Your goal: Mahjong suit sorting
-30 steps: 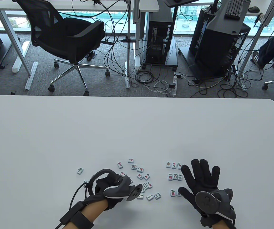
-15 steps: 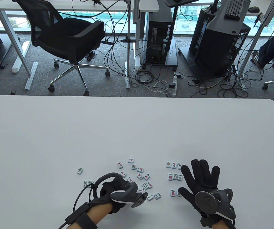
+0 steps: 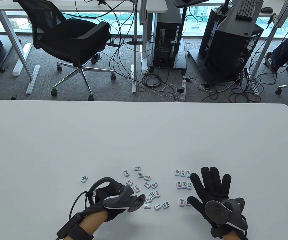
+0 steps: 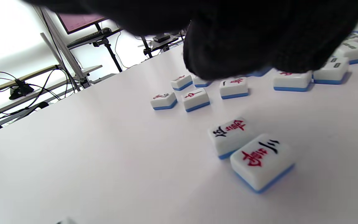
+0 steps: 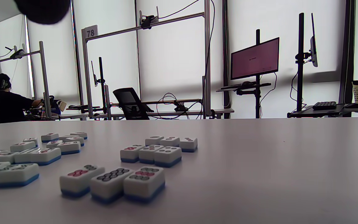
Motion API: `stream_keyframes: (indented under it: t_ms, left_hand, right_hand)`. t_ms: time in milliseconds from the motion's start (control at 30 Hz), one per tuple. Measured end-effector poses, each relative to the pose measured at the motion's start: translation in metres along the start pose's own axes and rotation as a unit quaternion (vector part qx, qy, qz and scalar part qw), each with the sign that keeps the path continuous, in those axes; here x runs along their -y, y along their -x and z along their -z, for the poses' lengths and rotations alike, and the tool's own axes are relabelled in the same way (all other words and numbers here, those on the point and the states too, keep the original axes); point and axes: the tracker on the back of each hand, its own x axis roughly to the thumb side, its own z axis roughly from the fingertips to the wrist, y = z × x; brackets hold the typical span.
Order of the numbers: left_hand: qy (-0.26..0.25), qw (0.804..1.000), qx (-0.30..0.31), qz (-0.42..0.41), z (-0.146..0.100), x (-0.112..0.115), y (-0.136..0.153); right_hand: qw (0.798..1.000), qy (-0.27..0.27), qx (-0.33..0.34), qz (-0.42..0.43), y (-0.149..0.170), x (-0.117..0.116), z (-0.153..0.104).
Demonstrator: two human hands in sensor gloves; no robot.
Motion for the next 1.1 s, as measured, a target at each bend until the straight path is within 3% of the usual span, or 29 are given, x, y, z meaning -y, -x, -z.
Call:
stream_keyframes:
  t_ms: [233, 467, 733, 1100]
  left_hand:
    - [0.003, 0.996, -0.092, -0.007, -0.037, -0.004, 0.06]
    - [0.042, 0.988, -0.148, -0.009, -0.069, 0.023, 0.092]
    - [0.078, 0.984, -0.156, -0.029, -0.08, 0.067, 0.09]
    - [0.129, 0.983, -0.124, -0.049, -0.076, 0.094, 0.076]
  right_hand:
    - [1.0, -0.001, 0.0, -0.003, 0.0, 0.0, 0.0]
    - [1.0, -0.005, -0.002, -0.006, 0.0, -0.001, 0.0]
    - [1.0, -0.012, -0.001, -0.01, -0.002, -0.003, 0.001]
    - [1.0, -0.016, -0.003, -0.011, -0.002, -0.003, 0.001]
